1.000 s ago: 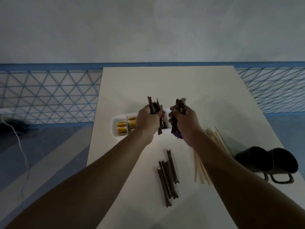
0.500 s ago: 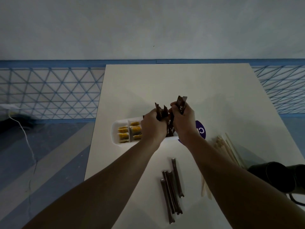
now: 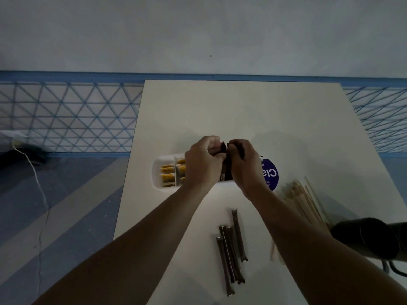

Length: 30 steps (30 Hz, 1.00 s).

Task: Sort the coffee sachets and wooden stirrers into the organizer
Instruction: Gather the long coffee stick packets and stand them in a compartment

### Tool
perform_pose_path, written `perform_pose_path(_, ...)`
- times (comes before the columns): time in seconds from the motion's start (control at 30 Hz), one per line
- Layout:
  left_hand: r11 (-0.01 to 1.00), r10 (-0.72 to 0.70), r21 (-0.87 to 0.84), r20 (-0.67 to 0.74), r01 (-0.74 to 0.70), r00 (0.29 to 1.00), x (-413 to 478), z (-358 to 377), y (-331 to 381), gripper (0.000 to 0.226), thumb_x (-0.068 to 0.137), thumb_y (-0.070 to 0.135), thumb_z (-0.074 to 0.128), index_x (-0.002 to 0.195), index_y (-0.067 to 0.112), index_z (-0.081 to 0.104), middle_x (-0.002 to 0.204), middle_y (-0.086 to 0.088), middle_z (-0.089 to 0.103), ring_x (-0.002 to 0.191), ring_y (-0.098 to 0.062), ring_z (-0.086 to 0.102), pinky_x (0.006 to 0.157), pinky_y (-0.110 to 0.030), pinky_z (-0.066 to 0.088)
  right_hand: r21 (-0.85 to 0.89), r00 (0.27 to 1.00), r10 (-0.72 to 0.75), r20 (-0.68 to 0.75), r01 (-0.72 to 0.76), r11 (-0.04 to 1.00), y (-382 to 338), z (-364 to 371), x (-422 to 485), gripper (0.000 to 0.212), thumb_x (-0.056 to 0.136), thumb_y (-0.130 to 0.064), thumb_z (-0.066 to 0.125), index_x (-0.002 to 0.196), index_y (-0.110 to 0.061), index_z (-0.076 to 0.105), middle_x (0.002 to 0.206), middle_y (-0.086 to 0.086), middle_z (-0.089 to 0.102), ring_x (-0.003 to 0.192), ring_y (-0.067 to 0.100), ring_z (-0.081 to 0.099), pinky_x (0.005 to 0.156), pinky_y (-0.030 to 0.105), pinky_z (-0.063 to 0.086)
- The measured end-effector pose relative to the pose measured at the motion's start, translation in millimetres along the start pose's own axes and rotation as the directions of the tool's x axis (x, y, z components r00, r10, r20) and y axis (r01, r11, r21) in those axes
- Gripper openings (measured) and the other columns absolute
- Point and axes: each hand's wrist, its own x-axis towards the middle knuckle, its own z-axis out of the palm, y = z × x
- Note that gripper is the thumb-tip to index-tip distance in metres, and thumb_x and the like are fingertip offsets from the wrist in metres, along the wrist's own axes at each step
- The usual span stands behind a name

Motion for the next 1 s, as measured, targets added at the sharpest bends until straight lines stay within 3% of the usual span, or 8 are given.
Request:
perform_pose_path(0.13,0.996,0.011,0.089,0.007,-0.012,1.0,2,-14,2,0.04,0.084,0.002,0.067,0.121,0.016,0.063,0.111,0.005,0.068,0.092,-0.006,0.065,0.073,-0.006,0.047,-0.01,0.998,-0.054,0.009,0.054,0.998,-1,-7,0,0.012,0.103,-0.028,0.05,0.11,-0.027,0.059,0.105,-0.002,0.068,0.097,0.016,0.066,0.083,0.039,0.058)
perform_pose_path(0.3,0.97,-0.077,0.242,0.2,0.027,0.977,6,-28,7,0.065,0.082,0.007,0.064,0.143,0.018,0.045,0.132,-0.001,0.055,0.117,-0.019,0.054,0.092,-0.03,0.05,-0.059,0.997,-0.066,-0.039,0.064,0.996,-2,-20,4,0.028,0.1,-0.023,0.053,0.127,-0.019,0.062,0.121,-0.003,0.065,0.1,0.003,0.059,0.072,0.004,0.042)
perform_pose_path(0.47,0.927,-0.115,0.374,0.378,-0.038,0.919,5,-28,9,0.09,0.071,0.011,0.08,0.148,0.015,0.032,0.142,-0.007,0.042,0.125,-0.024,0.045,0.088,-0.029,0.048,-0.104,0.998,-0.002,0.061,0.008,0.995,3,-34,8,0.048,0.092,-0.014,0.056,0.139,-0.021,0.052,0.13,-0.008,0.061,0.085,0.008,0.062,0.074,0.022,0.046)
perform_pose_path(0.57,0.928,-0.064,0.364,0.346,-0.071,0.936,3,-20,8,0.079,0.073,0.014,0.081,0.141,0.011,0.041,0.136,-0.008,0.049,0.12,-0.023,0.049,0.079,-0.025,0.042,-0.161,0.991,0.026,0.134,-0.004,0.987,4,-33,9,0.054,0.093,-0.013,0.058,0.145,-0.021,0.047,0.133,-0.011,0.06,0.079,-0.003,0.063,0.066,0.011,0.046)
perform_pose_path(0.67,0.922,-0.004,0.368,0.308,-0.116,0.951,6,-14,6,0.074,0.079,0.014,0.077,0.144,0.013,0.041,0.134,-0.009,0.053,0.122,-0.024,0.051,0.087,-0.024,0.04,-0.234,0.983,0.007,0.186,0.037,0.972,6,-30,11,0.057,0.093,-0.009,0.059,0.147,-0.018,0.045,0.133,-0.011,0.061,0.062,-0.007,0.061,0.056,0.003,0.043)
perform_pose_path(0.83,0.908,0.03,0.387,0.32,-0.159,0.947,17,-6,6,0.073,0.083,0.011,0.073,0.148,0.017,0.04,0.138,-0.009,0.054,0.127,-0.023,0.05,0.101,-0.025,0.038,-0.294,0.976,-0.053,0.211,0.116,0.949,6,-28,14,0.055,0.094,-0.008,0.061,0.146,-0.019,0.048,0.139,-0.005,0.057,0.084,0.007,0.065,0.061,0.0,0.043)
perform_pose_path(0.9,0.894,0.036,0.417,0.304,-0.167,0.952,22,-2,5,0.056,0.083,0.014,0.073,0.135,0.011,0.054,0.127,-0.009,0.062,0.115,-0.023,0.057,0.089,-0.021,0.044,-0.312,0.971,-0.058,0.231,0.131,0.941,6,-26,16,0.055,0.094,-0.008,0.061,0.145,-0.02,0.048,0.141,-0.004,0.055,0.091,0.009,0.065,0.064,0.003,0.042)
perform_pose_path(1.0,0.887,0.029,0.433,0.296,-0.161,0.955,25,0,3,0.016,0.082,0.013,0.071,0.094,0.01,0.062,0.089,-0.005,0.066,0.084,-0.022,0.06,0.058,-0.014,0.034,-0.32,0.971,-0.054,0.232,0.128,0.939,4,-25,17,0.053,0.092,-0.004,0.059,0.142,-0.02,0.053,0.136,-0.001,0.06,0.087,0.002,0.064,0.071,0.002,0.038)
